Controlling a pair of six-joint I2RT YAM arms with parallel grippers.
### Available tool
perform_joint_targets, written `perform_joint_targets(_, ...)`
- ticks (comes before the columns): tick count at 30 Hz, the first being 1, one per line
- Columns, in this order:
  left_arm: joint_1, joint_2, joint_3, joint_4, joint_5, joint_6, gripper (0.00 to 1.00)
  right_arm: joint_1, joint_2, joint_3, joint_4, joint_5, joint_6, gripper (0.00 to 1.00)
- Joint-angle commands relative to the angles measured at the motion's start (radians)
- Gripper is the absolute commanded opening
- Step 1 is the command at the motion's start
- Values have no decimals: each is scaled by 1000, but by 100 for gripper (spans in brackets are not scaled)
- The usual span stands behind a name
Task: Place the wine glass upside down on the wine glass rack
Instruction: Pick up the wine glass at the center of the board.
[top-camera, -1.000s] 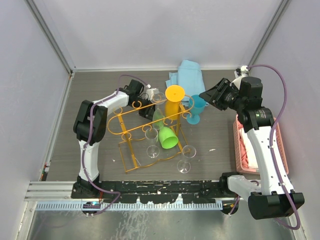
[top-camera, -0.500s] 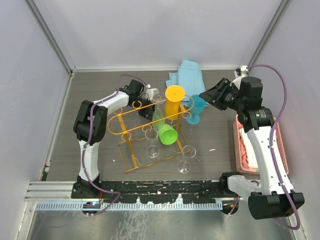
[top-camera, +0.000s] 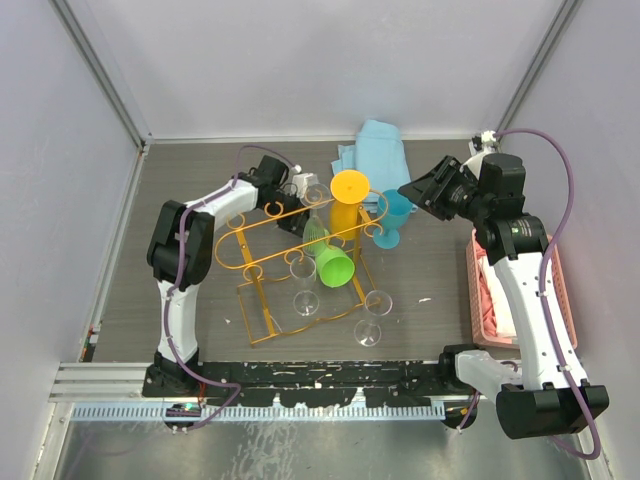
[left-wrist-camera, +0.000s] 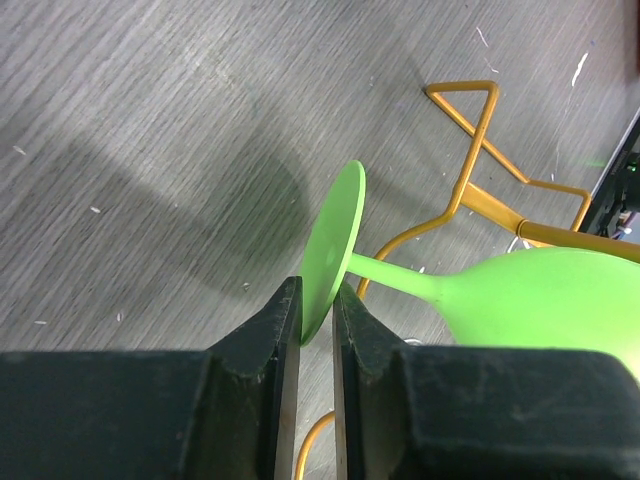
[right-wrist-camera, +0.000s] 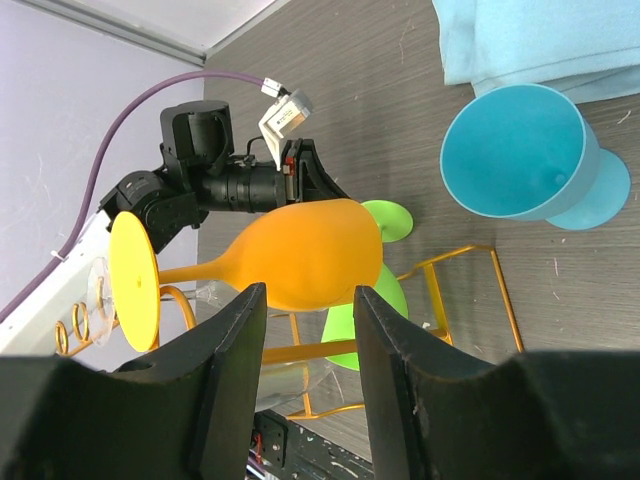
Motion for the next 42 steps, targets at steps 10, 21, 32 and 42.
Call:
perform_joint_targets(10, -6, -40, 79, -40, -92, 31, 12, -8, -10, -8, 70, -19, 13, 46)
perform_joint_targets(21, -37, -41, 90, -72, -163, 66, 10, -8, -20, -29, 85, -21, 14, 46)
perform_joint_targets(32, -42, -54, 84, -87, -195, 78, 11, -9, -32, -40, 93, -29, 16, 46)
perform_joint_targets(42, -42, -72, 86, -107, -210, 86, 12, -9, -30, -37, 97, -41, 17, 46)
